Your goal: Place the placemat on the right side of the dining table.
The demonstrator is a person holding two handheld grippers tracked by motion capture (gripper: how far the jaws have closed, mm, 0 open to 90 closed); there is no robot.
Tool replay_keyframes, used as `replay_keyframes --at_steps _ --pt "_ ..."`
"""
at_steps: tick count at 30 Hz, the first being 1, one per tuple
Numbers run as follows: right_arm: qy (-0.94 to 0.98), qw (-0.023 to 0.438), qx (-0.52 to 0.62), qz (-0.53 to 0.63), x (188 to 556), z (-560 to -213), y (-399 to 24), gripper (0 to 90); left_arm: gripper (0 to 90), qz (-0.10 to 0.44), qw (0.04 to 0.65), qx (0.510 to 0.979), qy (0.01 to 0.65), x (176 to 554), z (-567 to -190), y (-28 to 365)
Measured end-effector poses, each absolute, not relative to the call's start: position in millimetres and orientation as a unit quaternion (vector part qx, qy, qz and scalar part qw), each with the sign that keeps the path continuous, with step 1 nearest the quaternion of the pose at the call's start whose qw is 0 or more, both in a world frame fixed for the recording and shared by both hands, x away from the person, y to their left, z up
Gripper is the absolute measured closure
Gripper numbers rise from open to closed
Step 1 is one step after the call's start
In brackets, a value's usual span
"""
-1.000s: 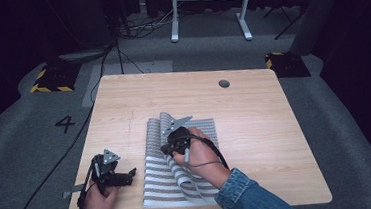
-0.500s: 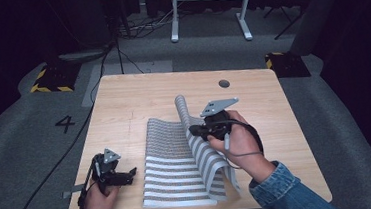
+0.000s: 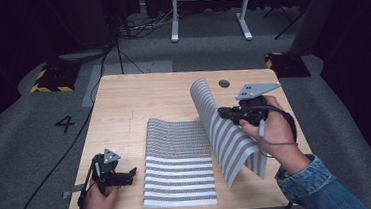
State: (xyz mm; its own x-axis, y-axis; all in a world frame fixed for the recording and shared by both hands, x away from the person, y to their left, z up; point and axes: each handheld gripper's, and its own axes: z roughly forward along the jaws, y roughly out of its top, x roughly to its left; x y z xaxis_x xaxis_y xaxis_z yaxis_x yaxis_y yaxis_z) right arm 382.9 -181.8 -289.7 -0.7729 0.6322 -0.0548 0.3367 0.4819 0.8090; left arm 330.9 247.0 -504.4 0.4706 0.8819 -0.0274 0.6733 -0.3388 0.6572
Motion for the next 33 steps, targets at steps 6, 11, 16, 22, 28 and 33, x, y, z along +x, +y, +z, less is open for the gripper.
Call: replay_keyframes --at_steps 6,11,16,22,28,33 --pt "0.829 0.198 0.305 0.424 391 -276 -213 88.8 0.5 0.170 0.311 0.796 0.491 329 -505 247" --pt "0.824 0.221 0.312 0.419 399 -270 -233 88.8 0.5 0.170 0.304 0.799 0.490 328 -504 248" --pt "0.815 0.244 0.328 0.411 408 -264 -257 88.9 0.5 0.169 0.307 0.797 0.492 326 -504 247" --pt "0.801 0.262 0.352 0.408 415 -262 -285 88.9 0.4 0.169 0.309 0.796 0.492 326 -505 247" --pt "0.789 0.281 0.373 0.400 419 -259 -309 88.9 0.3 0.168 0.308 0.798 0.490 327 -504 248" --pt "0.781 0.300 0.389 0.385 421 -259 -331 89.0 0.3 0.168 0.307 0.799 0.490 327 -504 248"
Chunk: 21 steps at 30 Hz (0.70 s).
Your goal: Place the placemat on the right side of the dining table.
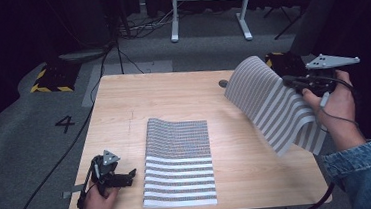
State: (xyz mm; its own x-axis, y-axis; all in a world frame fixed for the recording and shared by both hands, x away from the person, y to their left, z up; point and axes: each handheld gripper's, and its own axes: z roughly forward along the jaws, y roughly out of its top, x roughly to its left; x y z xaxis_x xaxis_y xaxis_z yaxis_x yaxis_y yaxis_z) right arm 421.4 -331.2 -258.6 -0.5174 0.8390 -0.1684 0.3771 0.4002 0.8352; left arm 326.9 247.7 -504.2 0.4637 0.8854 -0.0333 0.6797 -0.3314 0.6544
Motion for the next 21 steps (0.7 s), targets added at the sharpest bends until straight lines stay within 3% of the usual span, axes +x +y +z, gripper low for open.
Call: replay_keyframes --at_steps 6,11,16,17,21 --pt "0.770 0.333 0.408 0.361 426 -260 -357 88.9 0.3 0.168 0.307 0.798 0.490 327 -504 248" --pt "0.780 0.351 0.394 0.337 421 -268 -355 88.9 0.3 0.166 0.306 0.799 0.490 327 -504 248" --pt "0.814 0.327 0.341 0.337 411 -306 -325 88.7 0.3 0.168 0.307 0.799 0.490 327 -504 248" --pt "0.821 0.295 0.335 0.357 407 -319 -314 88.5 0.3 0.169 0.307 0.798 0.491 327 -504 248" --pt "0.836 0.268 0.319 0.358 403 -339 -300 88.4 0.3 0.166 0.306 0.799 0.490 327 -504 248"
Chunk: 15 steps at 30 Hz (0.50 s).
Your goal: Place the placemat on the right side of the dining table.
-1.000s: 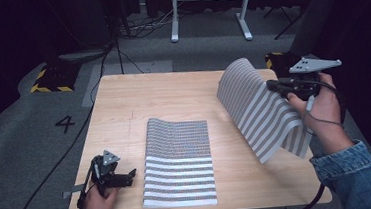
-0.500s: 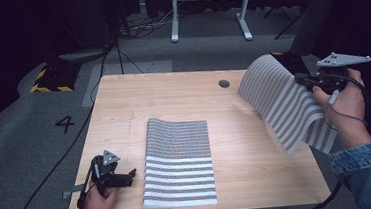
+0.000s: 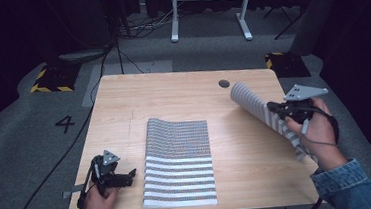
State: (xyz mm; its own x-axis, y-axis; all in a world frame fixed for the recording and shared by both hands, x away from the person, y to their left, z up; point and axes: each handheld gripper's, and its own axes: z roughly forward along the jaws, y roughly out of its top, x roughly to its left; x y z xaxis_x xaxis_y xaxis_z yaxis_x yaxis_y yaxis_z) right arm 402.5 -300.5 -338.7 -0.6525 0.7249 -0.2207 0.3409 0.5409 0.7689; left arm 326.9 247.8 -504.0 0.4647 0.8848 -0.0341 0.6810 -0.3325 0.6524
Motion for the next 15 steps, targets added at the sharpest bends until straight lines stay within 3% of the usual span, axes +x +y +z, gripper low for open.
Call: replay_keyframes --at_steps 4,15 --pt "0.846 0.236 0.313 0.361 399 -365 -290 88.1 0.3 0.166 0.306 0.799 0.490 327 -504 248" --pt "0.856 0.194 0.315 0.361 393 -396 -284 87.3 0.3 0.166 0.306 0.799 0.490 327 -504 248"
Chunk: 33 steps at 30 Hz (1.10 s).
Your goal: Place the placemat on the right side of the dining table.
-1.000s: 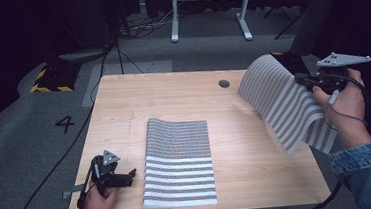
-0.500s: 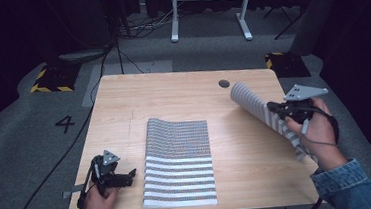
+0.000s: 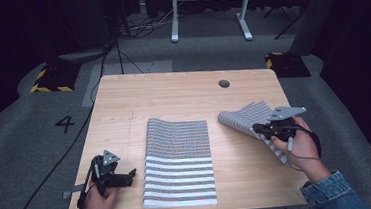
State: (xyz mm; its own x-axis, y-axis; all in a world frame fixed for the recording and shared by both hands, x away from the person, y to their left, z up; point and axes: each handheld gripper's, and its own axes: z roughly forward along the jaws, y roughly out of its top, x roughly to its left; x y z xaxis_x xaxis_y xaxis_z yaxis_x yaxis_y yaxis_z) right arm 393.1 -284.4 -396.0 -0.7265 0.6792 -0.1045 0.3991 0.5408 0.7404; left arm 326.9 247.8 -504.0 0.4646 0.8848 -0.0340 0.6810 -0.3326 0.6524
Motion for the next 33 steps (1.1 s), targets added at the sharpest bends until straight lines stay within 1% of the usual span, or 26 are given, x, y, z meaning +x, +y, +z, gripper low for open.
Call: replay_keyframes --at_steps 2,4,5,6,7,9,10,14,15,16,17,19,21,23,24,28,30,33 --pt "0.856 0.189 0.317 0.362 393 -398 -284 86.7 0.3 0.166 0.306 0.799 0.490 327 -504 248" --pt "0.851 0.148 0.348 0.366 391 -405 -281 65.4 0.3 0.166 0.306 0.799 0.490 327 -504 248" --pt "0.851 0.148 0.348 0.366 391 -405 -281 65.4 0.3 0.166 0.306 0.799 0.490 327 -504 248" --pt "0.840 0.129 0.365 0.380 386 -407 -277 54.5 0.3 0.166 0.306 0.799 0.490 327 -504 248" --pt "0.840 0.129 0.365 0.380 386 -407 -277 54.5 0.3 0.166 0.306 0.799 0.490 327 -504 248" --pt "0.829 0.127 0.368 0.402 379 -399 -277 44.8 0.3 0.166 0.306 0.799 0.490 327 -504 248" --pt "0.822 0.130 0.372 0.410 377 -395 -278 43.3 0.3 0.166 0.306 0.799 0.490 327 -504 248" --pt "0.808 0.151 0.389 0.417 374 -386 -287 43.2 0.3 0.166 0.306 0.799 0.490 327 -504 248" --pt "0.799 0.164 0.402 0.415 373 -383 -297 43.1 0.3 0.166 0.306 0.799 0.490 327 -504 248" --pt "0.799 0.164 0.402 0.415 373 -383 -297 43.1 0.3 0.166 0.306 0.799 0.490 327 -504 248" --pt "0.794 0.173 0.415 0.409 373 -382 -309 43.1 0.3 0.166 0.306 0.799 0.490 327 -504 248" --pt "0.788 0.177 0.425 0.409 372 -382 -315 43.1 0.3 0.166 0.306 0.799 0.490 327 -504 248" --pt "0.780 0.187 0.445 0.398 371 -387 -335 42.8 0.3 0.166 0.306 0.799 0.490 327 -504 248" --pt "0.778 0.193 0.451 0.392 369 -390 -341 42.6 0.3 0.166 0.306 0.799 0.490 327 -504 248" --pt "0.772 0.203 0.463 0.385 367 -395 -353 41.5 0.3 0.166 0.306 0.799 0.490 327 -504 248" --pt "0.766 0.204 0.483 0.373 364 -405 -369 39.1 0.2 0.166 0.306 0.799 0.490 327 -504 248" --pt "0.763 0.215 0.500 0.348 363 -415 -384 37.2 0.3 0.166 0.306 0.799 0.490 327 -504 248" --pt "0.762 0.217 0.509 0.337 362 -422 -392 36.9 0.2 0.166 0.306 0.799 0.490 327 -504 248"
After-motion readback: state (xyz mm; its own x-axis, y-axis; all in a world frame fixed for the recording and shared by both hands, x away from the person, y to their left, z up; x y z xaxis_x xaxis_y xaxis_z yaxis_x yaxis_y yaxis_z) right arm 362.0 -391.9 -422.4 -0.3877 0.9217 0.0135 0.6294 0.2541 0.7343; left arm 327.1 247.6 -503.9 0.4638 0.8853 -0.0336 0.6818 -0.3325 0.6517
